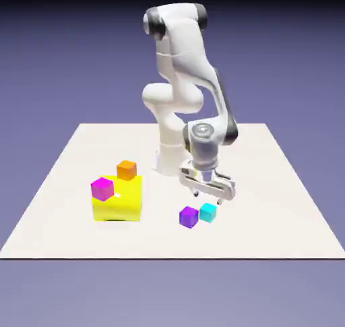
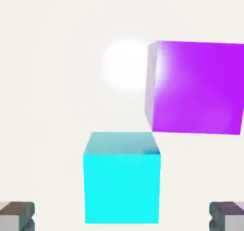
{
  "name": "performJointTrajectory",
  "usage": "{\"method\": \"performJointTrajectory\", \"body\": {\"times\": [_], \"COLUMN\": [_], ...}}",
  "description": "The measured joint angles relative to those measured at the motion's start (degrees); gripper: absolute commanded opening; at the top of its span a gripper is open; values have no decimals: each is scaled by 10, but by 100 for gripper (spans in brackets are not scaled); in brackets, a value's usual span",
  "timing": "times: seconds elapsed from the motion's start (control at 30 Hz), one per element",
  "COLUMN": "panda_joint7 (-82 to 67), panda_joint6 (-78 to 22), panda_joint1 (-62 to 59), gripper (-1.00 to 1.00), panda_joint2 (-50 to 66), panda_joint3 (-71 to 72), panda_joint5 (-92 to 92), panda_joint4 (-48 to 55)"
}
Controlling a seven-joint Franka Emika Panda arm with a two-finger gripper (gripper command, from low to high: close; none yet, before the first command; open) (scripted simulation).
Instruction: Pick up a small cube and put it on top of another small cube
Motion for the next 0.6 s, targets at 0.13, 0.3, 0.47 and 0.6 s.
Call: {"method": "performJointTrajectory", "body": {"times": [0.13,0.3,0.47,0.6], "panda_joint7": [40,28,-21,-32], "panda_joint6": [74,51,-42,-128], "panda_joint1": [59,40,-31,-63], "gripper": [0,-100,-100,-100], "panda_joint2": [83,57,-47,-130], "panda_joint3": [-68,-47,30,-37], "panda_joint5": [-60,-41,34,94], "panda_joint4": [6,4,-2,11]}}
